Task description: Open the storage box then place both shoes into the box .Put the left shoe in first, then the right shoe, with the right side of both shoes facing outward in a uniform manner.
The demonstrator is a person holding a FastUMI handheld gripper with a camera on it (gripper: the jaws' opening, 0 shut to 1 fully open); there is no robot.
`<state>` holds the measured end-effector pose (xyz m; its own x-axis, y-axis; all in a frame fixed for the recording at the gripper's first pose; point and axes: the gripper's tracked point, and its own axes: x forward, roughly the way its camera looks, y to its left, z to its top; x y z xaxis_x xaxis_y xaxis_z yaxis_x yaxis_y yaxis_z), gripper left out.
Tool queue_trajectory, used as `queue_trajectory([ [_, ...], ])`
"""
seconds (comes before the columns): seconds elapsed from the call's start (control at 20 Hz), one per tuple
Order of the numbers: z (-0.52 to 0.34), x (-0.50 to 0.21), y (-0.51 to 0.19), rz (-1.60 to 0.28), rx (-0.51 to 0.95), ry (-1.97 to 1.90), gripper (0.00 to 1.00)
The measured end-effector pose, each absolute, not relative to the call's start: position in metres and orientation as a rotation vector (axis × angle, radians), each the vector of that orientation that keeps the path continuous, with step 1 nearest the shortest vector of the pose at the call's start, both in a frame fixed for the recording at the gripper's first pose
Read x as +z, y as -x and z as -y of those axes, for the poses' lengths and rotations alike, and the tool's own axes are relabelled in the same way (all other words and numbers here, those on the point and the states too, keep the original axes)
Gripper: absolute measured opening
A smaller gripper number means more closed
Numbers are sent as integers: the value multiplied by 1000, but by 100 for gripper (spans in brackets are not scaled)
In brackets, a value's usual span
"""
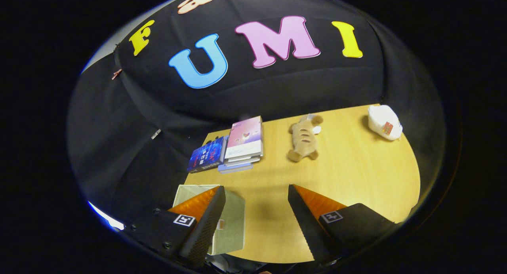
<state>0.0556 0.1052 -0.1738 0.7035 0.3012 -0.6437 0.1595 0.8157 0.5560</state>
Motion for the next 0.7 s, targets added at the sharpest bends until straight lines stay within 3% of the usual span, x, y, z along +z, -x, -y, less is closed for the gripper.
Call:
queue_trajectory([
  [0.7,0,-65,-43,-277,9,-240,98],
])
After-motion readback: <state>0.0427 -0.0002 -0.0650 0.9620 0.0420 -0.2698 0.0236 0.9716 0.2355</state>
